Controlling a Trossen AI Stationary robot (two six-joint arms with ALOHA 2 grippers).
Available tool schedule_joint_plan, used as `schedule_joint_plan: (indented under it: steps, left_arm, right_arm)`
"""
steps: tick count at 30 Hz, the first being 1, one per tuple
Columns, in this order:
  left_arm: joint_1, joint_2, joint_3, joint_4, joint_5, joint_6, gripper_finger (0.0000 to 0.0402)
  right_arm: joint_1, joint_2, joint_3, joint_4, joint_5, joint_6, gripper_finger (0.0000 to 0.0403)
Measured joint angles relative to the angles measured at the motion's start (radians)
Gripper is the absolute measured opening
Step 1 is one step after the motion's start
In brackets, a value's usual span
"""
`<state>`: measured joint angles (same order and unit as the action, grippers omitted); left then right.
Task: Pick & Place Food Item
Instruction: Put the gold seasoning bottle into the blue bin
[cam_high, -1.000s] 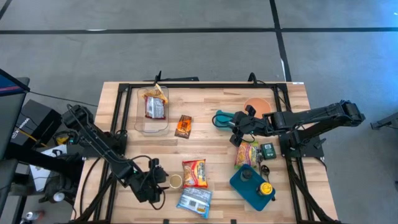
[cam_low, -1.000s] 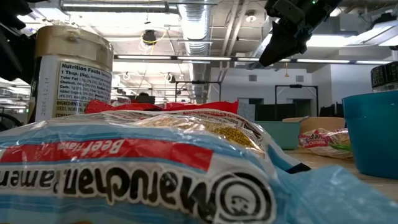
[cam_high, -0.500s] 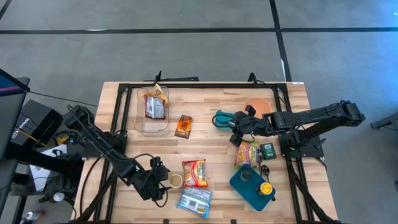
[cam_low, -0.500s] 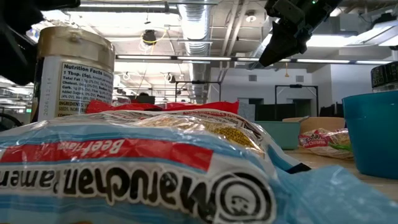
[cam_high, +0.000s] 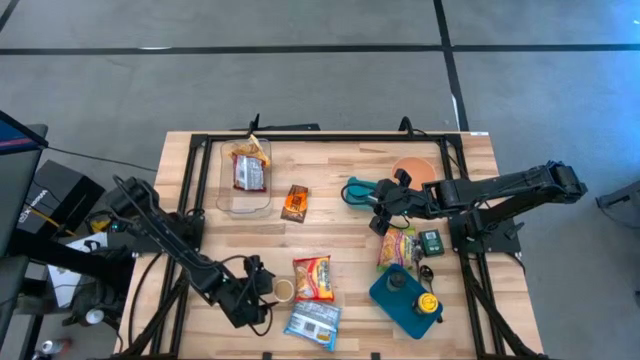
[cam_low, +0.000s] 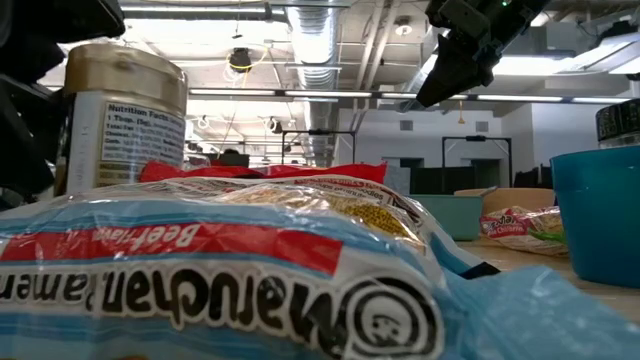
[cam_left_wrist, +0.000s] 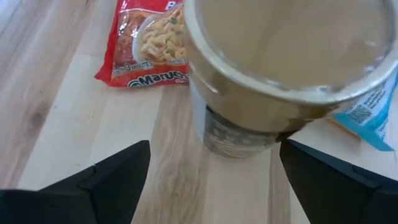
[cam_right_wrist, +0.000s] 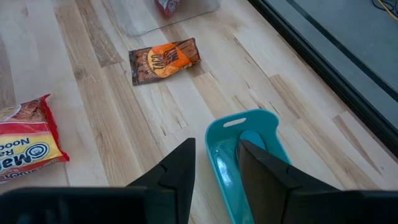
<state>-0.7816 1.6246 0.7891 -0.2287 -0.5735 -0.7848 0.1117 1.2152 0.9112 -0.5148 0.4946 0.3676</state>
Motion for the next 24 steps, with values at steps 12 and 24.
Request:
schedule_joint_plan:
  steps: [12, 24]
  left_arm:
    - [-0.085, 0.028, -0.076, 0.198, -0.179, -0.004, 0.0327]
    - [-0.023, 0.022, -0.21, 0.509, -0.169, 0.077, 0.0323]
  right_arm:
    - [0.0, 0.0, 0.0, 0.0, 0.0, 0.0, 0.0115]
    - [0.0, 0.0, 0.0, 0.0, 0.0, 0.0, 0.0115]
